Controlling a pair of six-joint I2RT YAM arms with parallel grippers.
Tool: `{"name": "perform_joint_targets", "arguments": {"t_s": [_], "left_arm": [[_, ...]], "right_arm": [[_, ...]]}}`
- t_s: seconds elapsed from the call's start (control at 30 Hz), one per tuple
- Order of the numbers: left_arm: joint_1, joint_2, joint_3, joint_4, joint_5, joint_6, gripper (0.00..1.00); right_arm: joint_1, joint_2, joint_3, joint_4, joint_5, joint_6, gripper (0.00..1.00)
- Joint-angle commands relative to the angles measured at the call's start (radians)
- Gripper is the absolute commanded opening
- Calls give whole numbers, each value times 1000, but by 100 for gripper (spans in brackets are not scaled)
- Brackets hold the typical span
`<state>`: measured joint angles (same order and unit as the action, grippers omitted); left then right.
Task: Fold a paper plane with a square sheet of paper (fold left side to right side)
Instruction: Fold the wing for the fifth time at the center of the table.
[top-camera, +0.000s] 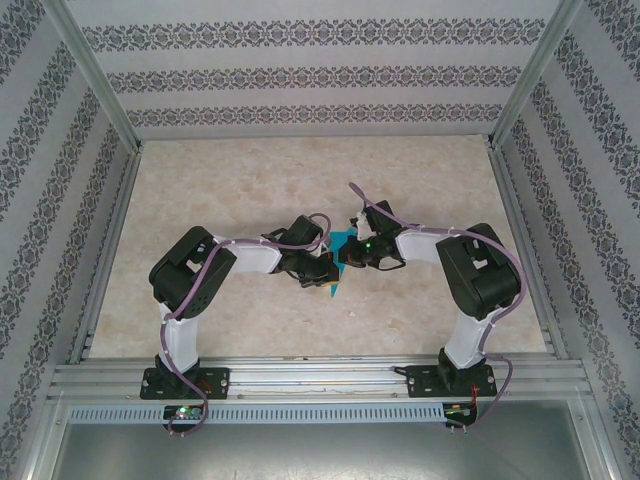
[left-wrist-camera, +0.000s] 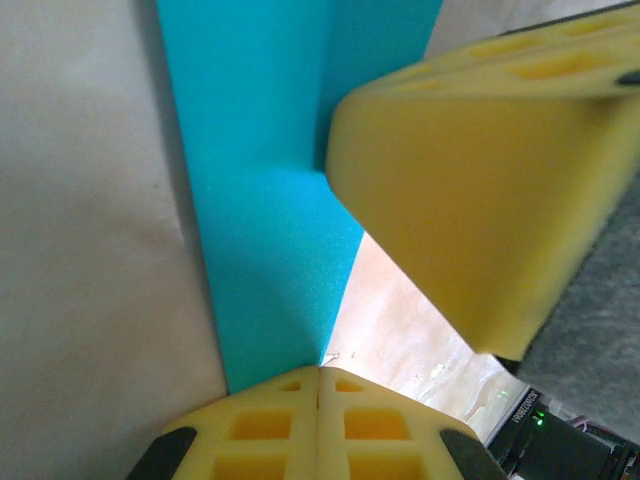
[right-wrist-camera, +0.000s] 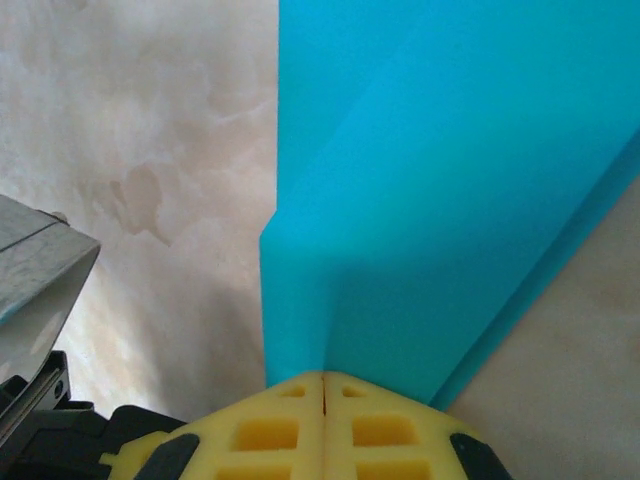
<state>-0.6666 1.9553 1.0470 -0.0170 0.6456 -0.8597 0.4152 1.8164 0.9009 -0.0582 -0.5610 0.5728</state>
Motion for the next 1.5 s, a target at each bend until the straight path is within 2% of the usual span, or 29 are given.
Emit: {"name": "perform_joint_targets", "arguments": {"t_s": [0.0,0.87,1.47], "left_arm": [[-5,31,-56,-181,-127,-1,0],[-7,40,-74,-209,-139,-8,0],[-7,33,-88,-186,-137,-12,0]], "right_arm": [[-10,36,31,-14,35,-34,0],[-166,146,182,-85,40,-103,0],[-269,236,351,-169,37,-117,0]]}}
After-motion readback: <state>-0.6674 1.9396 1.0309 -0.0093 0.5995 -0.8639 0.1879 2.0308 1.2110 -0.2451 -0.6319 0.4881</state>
